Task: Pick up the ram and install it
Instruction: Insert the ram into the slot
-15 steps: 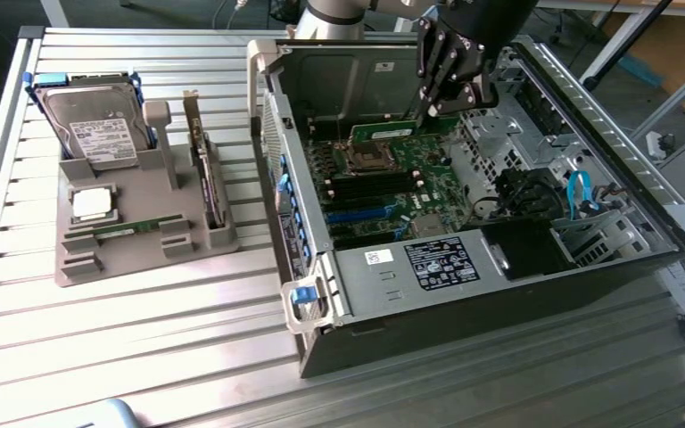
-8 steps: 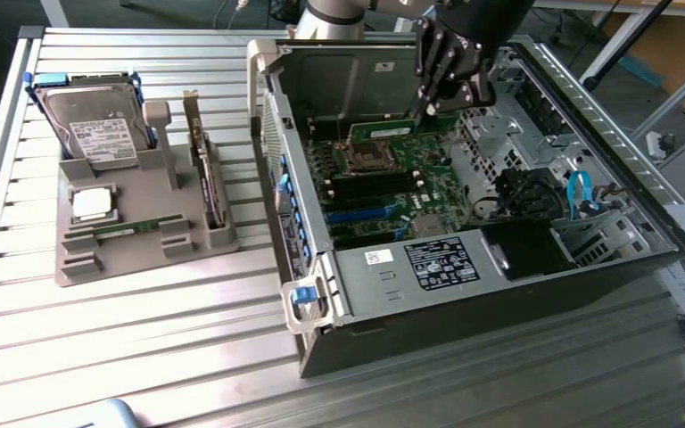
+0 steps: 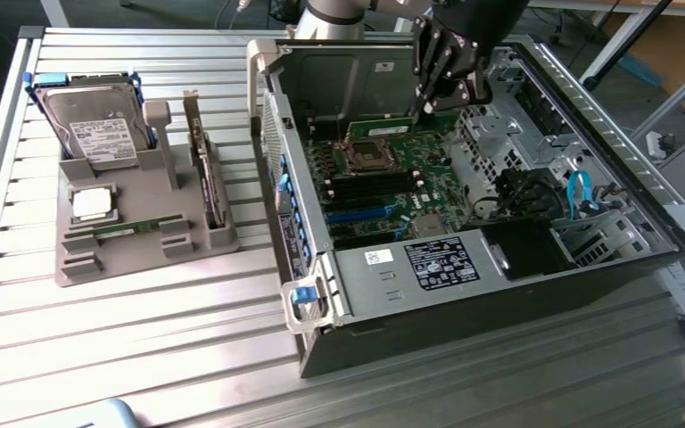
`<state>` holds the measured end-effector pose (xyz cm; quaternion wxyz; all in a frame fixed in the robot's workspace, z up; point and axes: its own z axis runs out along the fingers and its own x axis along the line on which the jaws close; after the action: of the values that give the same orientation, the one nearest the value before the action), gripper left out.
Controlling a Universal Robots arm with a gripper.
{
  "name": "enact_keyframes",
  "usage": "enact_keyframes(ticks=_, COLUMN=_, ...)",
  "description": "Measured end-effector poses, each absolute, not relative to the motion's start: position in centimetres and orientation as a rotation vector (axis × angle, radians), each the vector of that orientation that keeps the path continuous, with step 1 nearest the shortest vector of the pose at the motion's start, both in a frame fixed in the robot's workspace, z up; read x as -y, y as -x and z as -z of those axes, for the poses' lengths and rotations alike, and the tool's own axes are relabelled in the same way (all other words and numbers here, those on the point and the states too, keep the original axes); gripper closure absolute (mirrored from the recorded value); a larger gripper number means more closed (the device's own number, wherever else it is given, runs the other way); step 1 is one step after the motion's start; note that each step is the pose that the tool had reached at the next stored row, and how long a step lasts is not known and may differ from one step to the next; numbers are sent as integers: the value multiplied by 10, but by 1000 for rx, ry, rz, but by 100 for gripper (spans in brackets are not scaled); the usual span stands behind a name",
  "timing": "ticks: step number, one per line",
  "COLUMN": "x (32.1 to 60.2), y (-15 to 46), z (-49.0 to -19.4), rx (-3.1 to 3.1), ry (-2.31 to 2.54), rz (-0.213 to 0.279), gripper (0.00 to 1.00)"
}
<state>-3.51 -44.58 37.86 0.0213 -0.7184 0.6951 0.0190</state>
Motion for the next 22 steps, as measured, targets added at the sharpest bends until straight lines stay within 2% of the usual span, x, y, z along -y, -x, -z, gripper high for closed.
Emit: enact_keyframes(ticks=22, x=438, y=35, z=-377, rx=-2156, ry=2228, rz=-57, gripper=88)
